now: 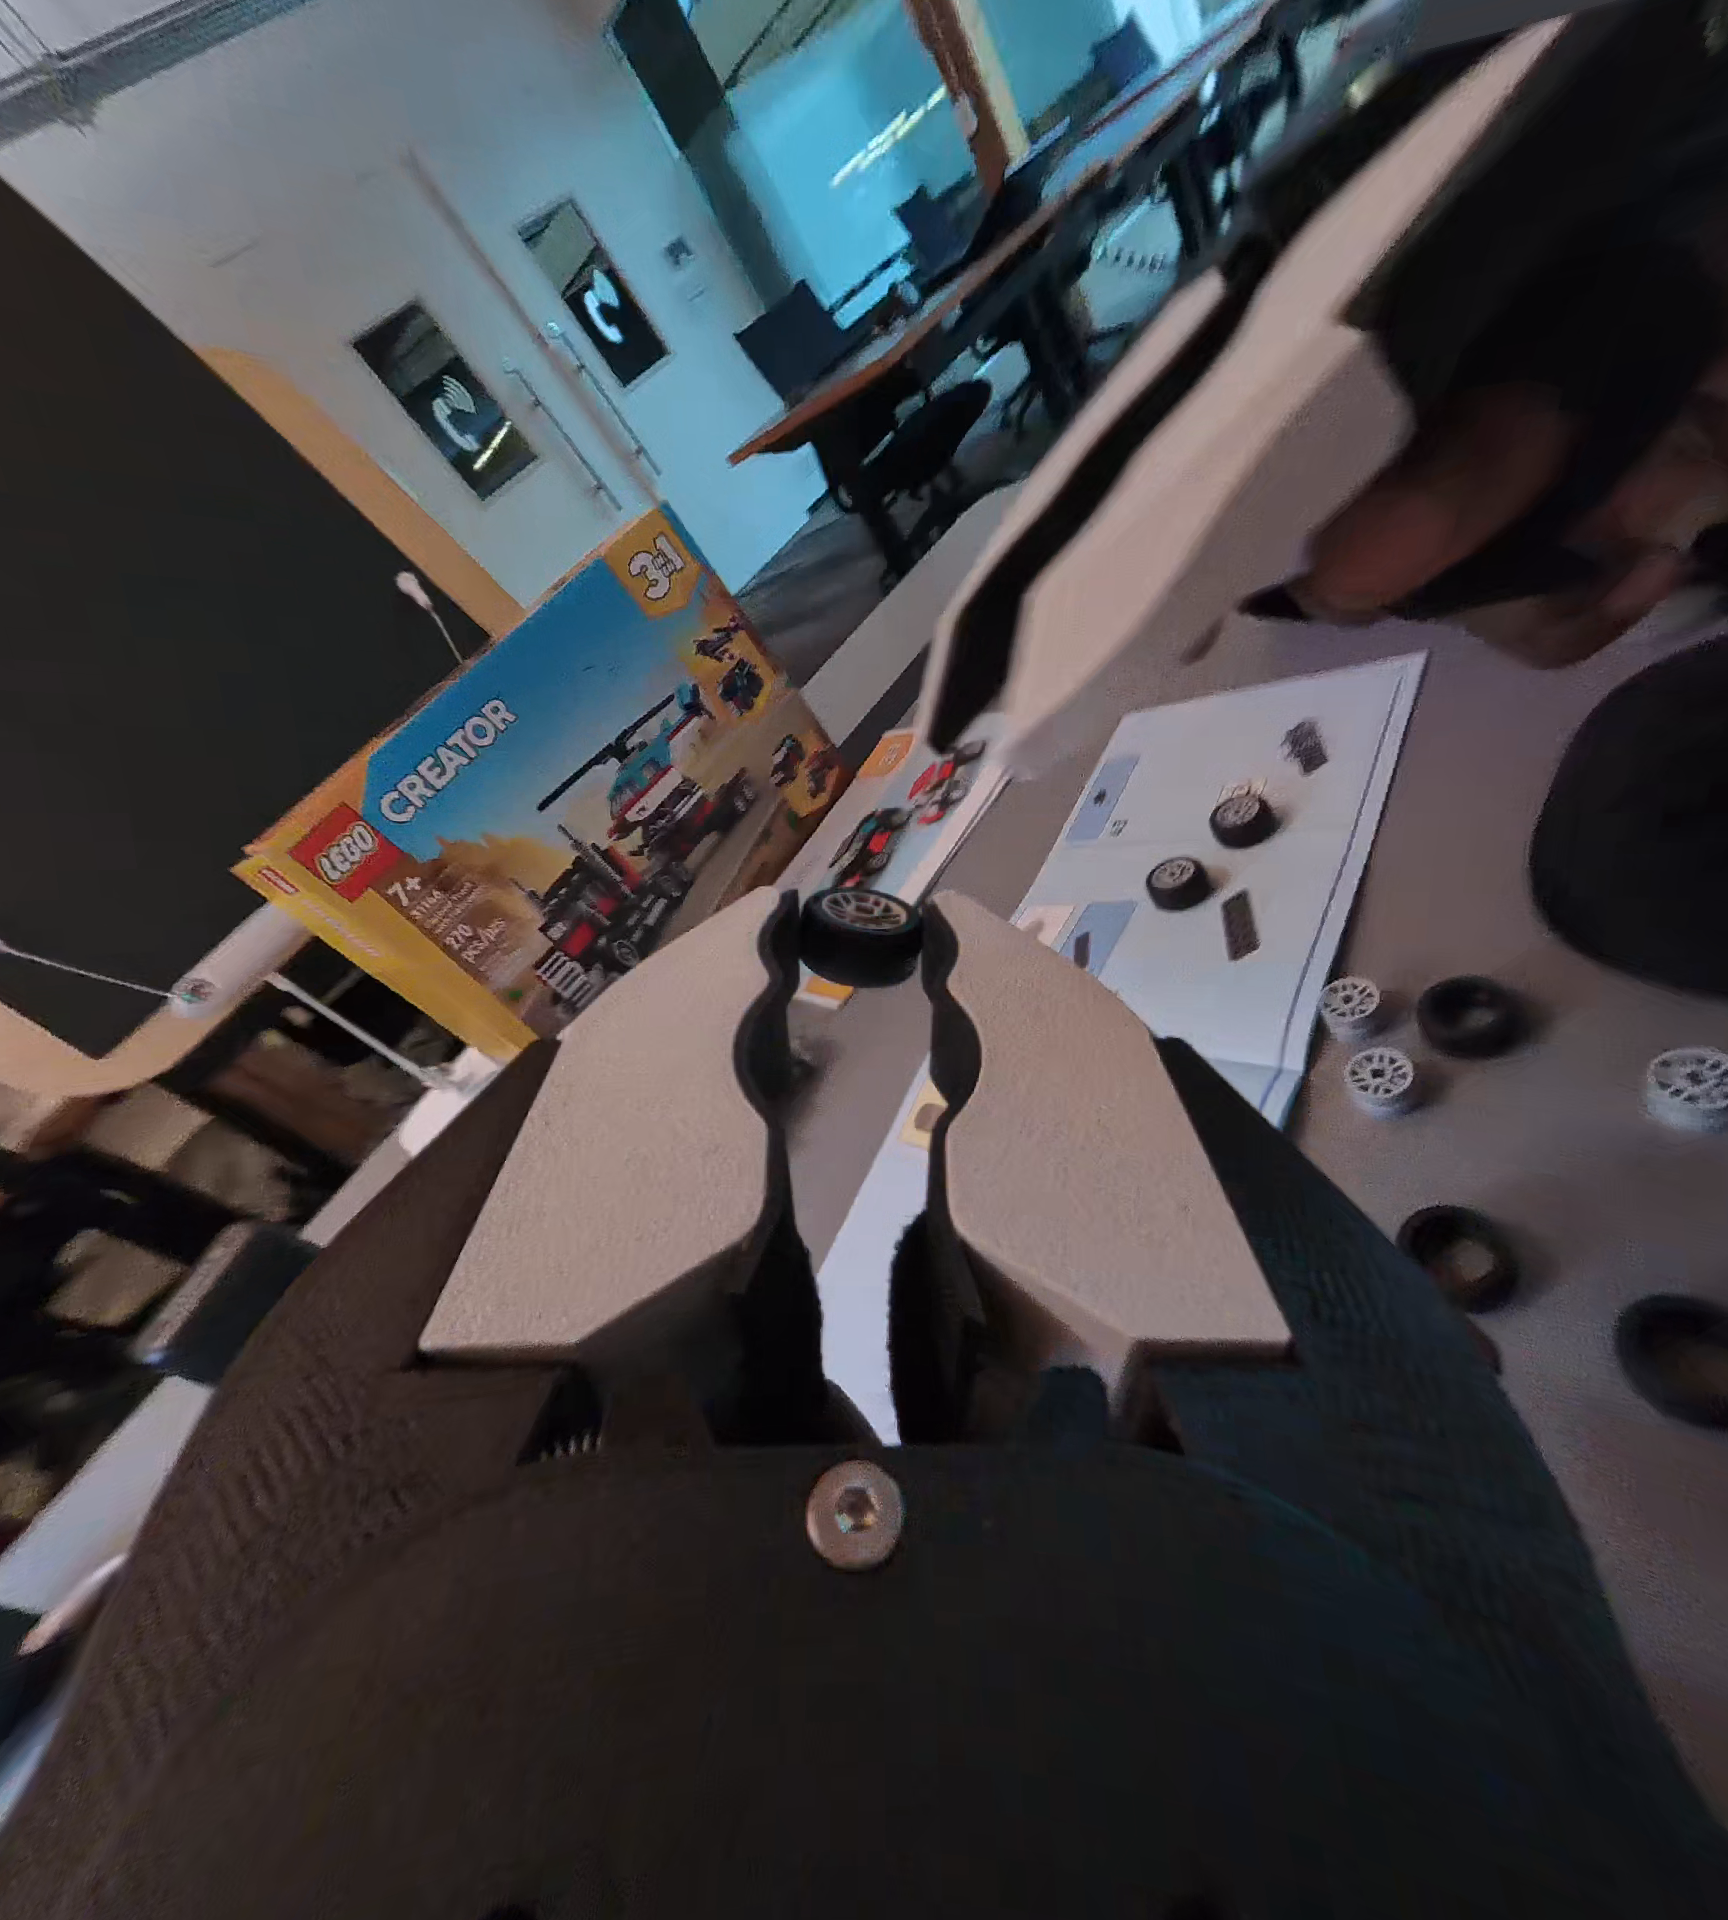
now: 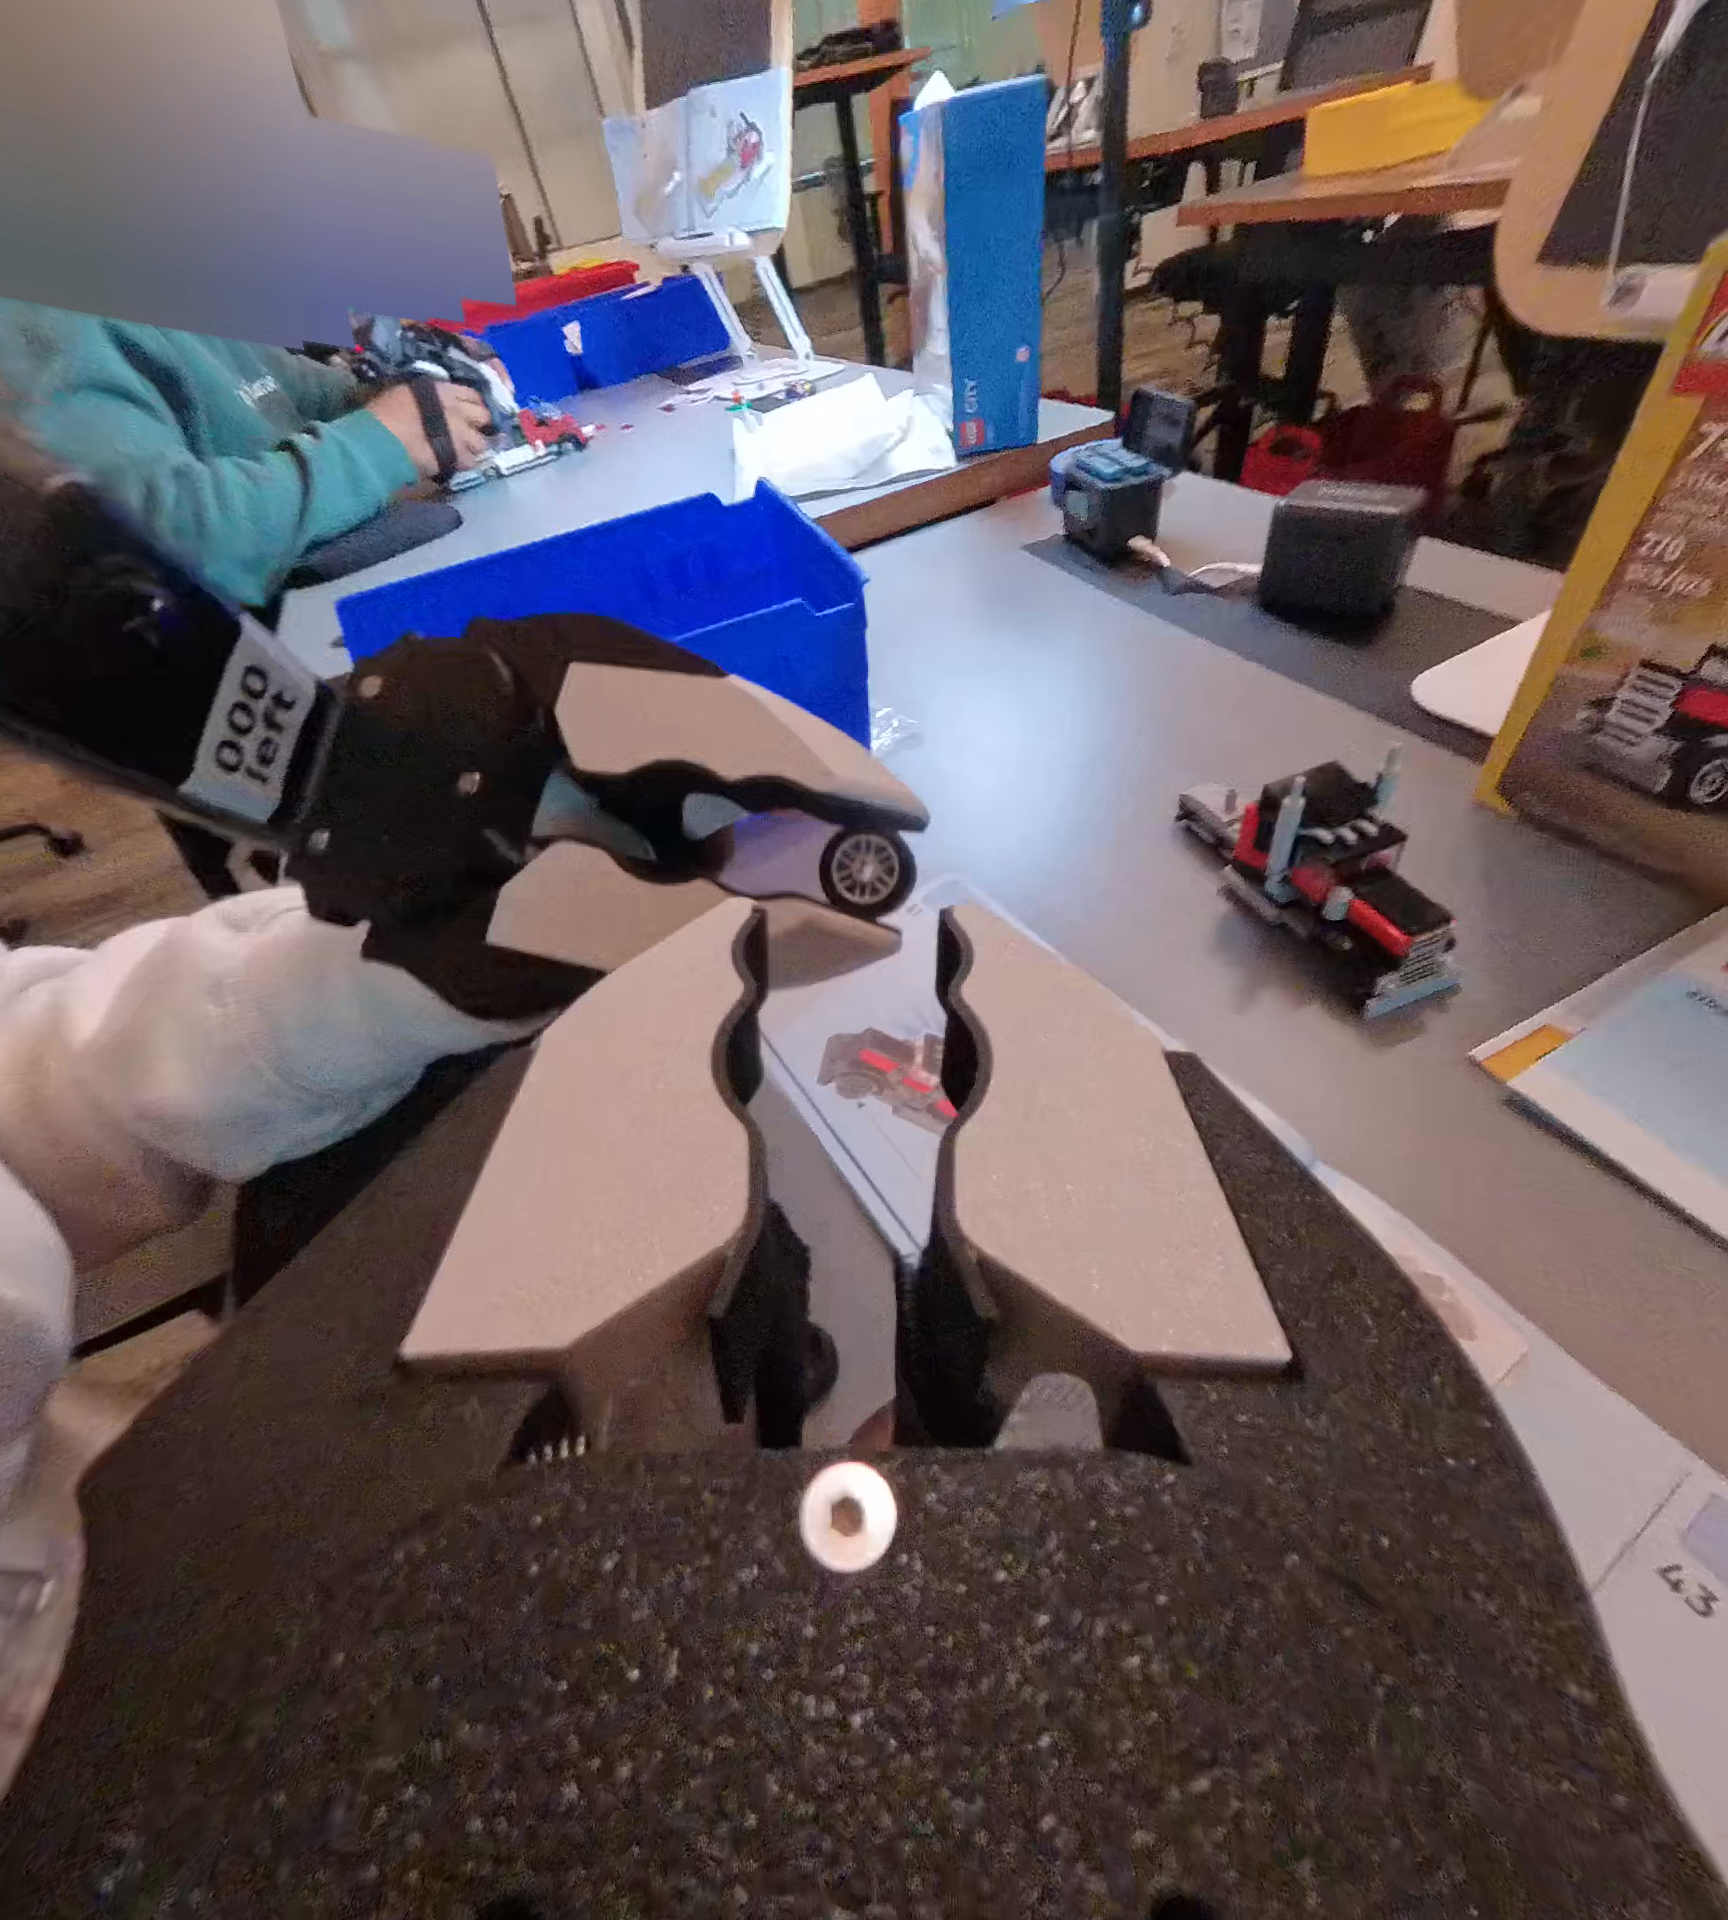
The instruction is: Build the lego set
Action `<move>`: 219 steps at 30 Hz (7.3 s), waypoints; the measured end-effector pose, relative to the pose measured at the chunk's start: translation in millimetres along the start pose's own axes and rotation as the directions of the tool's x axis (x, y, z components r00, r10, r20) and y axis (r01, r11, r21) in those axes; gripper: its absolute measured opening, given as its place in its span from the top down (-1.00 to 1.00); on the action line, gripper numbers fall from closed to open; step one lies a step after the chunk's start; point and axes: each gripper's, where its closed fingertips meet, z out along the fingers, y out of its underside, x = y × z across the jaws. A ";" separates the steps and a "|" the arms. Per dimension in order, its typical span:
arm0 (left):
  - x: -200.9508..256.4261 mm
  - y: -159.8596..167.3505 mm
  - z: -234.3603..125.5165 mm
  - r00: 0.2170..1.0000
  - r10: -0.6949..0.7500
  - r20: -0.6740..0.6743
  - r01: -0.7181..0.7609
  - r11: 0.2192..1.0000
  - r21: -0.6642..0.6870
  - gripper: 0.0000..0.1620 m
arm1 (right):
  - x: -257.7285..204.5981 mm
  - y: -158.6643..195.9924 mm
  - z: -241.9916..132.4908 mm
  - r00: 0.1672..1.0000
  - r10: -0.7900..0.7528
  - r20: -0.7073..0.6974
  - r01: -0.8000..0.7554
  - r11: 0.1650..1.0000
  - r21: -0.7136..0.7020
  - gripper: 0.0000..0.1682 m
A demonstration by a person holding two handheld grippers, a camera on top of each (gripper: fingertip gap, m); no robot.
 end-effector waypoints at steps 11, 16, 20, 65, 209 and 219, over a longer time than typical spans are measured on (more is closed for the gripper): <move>15.4 11.4 5.1 0.992 0.122 -0.026 -0.124 0.988 -0.088 0.61 | 17.2 26.4 24.3 0.998 -0.050 -0.036 0.043 0.987 -0.158 0.74; 9.3 28.8 -22.8 0.807 -0.553 -0.206 0.533 0.833 -0.148 0.13 | 52.0 102.6 -1.6 0.994 -0.075 0.075 0.105 0.805 -0.583 0.74; 6.1 21.4 -49.2 0.651 -0.714 -0.260 0.713 0.692 -0.115 0.13 | 55.6 140.4 1.1 0.971 -0.191 0.141 0.233 0.646 -0.727 0.74; 98.7 57.4 -52.4 0.734 -0.571 -0.369 0.373 0.792 -0.483 0.34 | 22.7 152.5 -21.1 0.905 -0.228 0.360 0.417 0.644 -0.642 0.71; 39.8 -95.3 -68.1 0.427 -0.367 -0.826 0.820 0.542 0.183 0.86 | -82.3 -38.8 -23.8 0.866 -0.202 0.457 -0.009 0.908 0.418 0.81; 34.6 -105.7 -57.0 0.487 -0.469 -0.737 0.831 0.507 0.227 0.85 | -75.1 -53.3 -37.4 0.931 -0.301 0.209 0.130 0.804 0.580 0.84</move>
